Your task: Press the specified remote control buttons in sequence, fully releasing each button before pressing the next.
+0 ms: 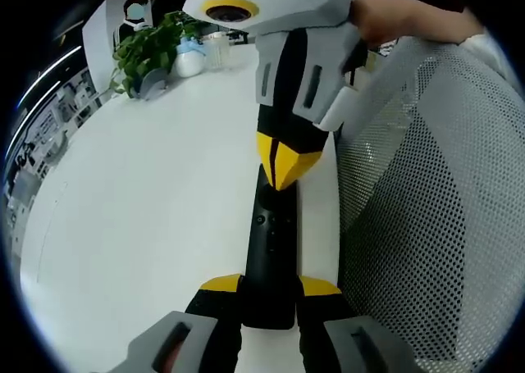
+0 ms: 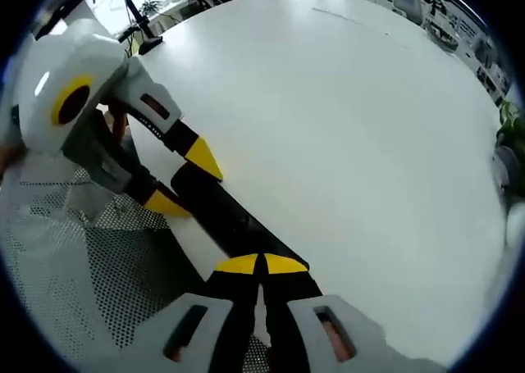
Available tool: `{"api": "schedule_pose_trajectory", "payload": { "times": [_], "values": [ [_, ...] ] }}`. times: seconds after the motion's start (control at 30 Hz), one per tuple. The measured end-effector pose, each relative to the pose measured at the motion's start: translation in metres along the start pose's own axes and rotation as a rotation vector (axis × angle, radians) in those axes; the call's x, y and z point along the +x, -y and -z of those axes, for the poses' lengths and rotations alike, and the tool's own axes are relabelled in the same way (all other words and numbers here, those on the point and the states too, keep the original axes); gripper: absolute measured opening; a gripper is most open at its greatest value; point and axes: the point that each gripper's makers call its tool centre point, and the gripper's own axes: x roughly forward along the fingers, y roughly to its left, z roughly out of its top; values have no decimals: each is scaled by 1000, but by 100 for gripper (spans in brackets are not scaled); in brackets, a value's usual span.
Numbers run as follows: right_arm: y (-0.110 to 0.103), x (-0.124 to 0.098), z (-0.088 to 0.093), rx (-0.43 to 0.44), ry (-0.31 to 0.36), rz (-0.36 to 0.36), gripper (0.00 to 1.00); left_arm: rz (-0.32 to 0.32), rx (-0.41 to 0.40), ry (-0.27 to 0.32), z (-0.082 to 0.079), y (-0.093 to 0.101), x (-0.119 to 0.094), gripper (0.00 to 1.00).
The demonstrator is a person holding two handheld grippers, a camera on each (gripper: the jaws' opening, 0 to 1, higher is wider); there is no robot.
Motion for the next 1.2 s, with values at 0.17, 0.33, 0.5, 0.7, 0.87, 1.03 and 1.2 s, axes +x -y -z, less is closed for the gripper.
{"api": "schedule_pose_trajectory", "payload": {
  "times": [0.17, 0.33, 0.5, 0.7, 0.87, 1.03, 1.2],
  "values": [
    [0, 0, 0, -15, 0, 1, 0, 0, 3, -1, 0, 0, 0, 25],
    [0, 0, 0, -2, -3, -2, 0, 2, 8, -3, 0, 0, 0, 25],
    [1, 0, 0, 21, 4, -9, 0, 1, 7, -2, 0, 0, 0, 25],
    [-2, 0, -5, 49, 34, -31, 0, 4, 13, -6, 0, 0, 0, 25],
    [-1, -2, -12, 43, 73, -27, 0, 4, 17, -7, 0, 1, 0, 25],
    [-1, -1, -17, 19, 102, -19, 0, 5, 16, -6, -1, 0, 0, 25],
    [-1, 2, -15, -22, 91, 2, 0, 4, 14, -6, -1, 0, 0, 25]
  ]
}}
